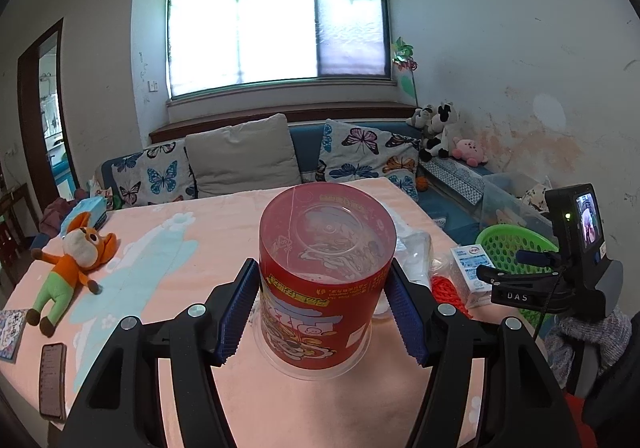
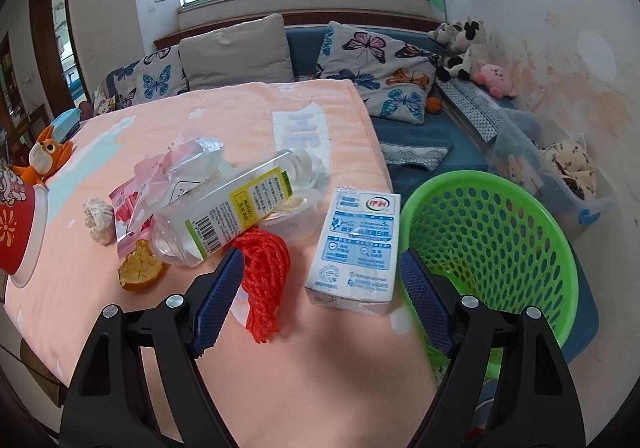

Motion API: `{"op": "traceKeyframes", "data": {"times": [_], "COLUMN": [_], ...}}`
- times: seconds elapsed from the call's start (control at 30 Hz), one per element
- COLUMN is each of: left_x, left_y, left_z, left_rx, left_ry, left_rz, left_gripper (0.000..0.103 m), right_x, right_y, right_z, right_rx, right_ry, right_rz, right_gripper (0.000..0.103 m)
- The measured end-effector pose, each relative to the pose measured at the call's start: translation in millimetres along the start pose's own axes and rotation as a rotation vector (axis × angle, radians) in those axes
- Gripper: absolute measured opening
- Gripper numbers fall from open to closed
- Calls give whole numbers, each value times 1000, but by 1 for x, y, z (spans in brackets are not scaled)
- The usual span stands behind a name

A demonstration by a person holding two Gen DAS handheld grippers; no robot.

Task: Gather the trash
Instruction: 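Grasp the white milk carton with the right gripper while the left holds the canister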

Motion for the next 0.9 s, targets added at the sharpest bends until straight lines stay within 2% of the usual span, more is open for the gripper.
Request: {"op": "traceKeyframes", "data": {"times": [0.57, 0.9], "left_x": [-4, -4], "left_y": [3, -6], "left_z": [24, 45], "left_rx": [9, 50], "left_ry": [28, 65], "left_rz": [-4, 18], "left_gripper": [61, 61], "right_x": [0, 6], "right_y": [-14, -25], "right_z": [7, 1], "right_rx": [6, 16], "right_ry": [0, 1], "right_rz": [5, 31], "right_gripper": [80, 80]}}
Point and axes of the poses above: each gripper's, at about its wrist camera, not at the fingertips, and z roughly the way its jaws point, y to its left, x to its underside, the point moved 4 cm from there along z, roughly the way its jaws point, and after that the axes turned 3 degrees about y, right-handed, at the moved point
